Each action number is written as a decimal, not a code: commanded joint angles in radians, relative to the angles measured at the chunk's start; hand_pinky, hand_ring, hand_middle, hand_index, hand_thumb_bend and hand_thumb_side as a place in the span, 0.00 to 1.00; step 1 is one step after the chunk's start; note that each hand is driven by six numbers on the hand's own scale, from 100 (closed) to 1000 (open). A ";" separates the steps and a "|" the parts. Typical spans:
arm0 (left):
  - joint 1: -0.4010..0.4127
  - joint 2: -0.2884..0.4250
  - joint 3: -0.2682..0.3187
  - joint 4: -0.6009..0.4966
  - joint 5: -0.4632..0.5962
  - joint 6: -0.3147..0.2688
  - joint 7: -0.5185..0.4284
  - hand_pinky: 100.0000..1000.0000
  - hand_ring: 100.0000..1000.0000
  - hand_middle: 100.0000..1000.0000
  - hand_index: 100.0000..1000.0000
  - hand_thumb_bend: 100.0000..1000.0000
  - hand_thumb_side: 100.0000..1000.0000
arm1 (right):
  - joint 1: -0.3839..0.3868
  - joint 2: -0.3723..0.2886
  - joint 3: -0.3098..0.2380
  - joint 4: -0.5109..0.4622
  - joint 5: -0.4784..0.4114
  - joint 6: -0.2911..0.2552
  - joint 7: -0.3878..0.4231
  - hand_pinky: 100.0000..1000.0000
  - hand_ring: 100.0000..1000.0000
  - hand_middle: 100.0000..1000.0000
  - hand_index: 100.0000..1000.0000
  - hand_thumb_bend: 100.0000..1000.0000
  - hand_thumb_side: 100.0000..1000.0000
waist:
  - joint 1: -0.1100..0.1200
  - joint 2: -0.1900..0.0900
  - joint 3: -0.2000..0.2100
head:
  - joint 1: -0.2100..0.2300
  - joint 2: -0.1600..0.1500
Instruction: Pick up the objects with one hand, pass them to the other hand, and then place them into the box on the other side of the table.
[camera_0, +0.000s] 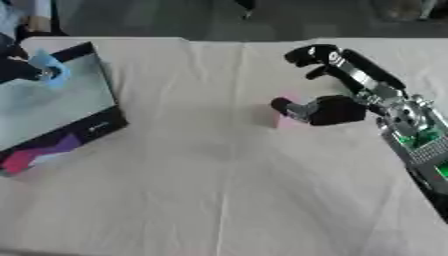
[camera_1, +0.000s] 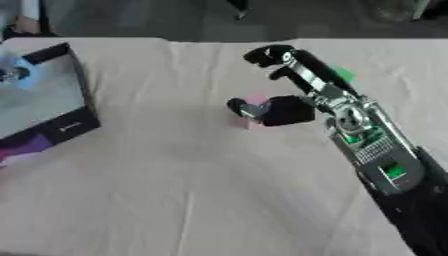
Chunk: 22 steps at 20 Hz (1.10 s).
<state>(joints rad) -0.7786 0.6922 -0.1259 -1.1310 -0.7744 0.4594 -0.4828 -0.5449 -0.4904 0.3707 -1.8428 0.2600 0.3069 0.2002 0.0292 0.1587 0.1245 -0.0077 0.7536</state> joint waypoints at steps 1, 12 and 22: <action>-0.013 0.023 0.019 -0.020 0.010 0.000 0.013 0.85 0.81 0.77 0.86 0.53 0.46 | -0.014 -0.031 -0.017 -0.022 0.000 0.000 -0.004 0.77 0.86 0.79 0.82 0.39 0.26 | -0.002 -0.007 -0.001 | -0.004 -0.006; -0.010 0.016 0.013 -0.191 0.110 0.022 0.107 0.83 0.76 0.74 0.81 0.26 0.38 | -0.007 -0.166 -0.122 0.001 0.005 0.022 -0.054 0.79 0.85 0.78 0.83 0.43 0.24 | -0.010 -0.005 -0.011 | -0.078 0.002; -0.018 -0.009 -0.009 -0.357 0.232 0.050 0.186 0.84 0.75 0.73 0.79 0.16 0.40 | -0.074 -0.336 -0.210 0.232 -0.012 -0.043 0.074 0.85 0.89 0.84 0.86 0.50 0.24 | -0.018 0.011 -0.005 | -0.123 -0.025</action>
<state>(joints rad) -0.7753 0.6650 -0.1400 -1.4566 -0.5573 0.5071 -0.3091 -0.5995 -0.7756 0.1810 -1.6325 0.2402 0.2770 0.2518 0.0230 0.1732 0.1181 -0.1243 0.7434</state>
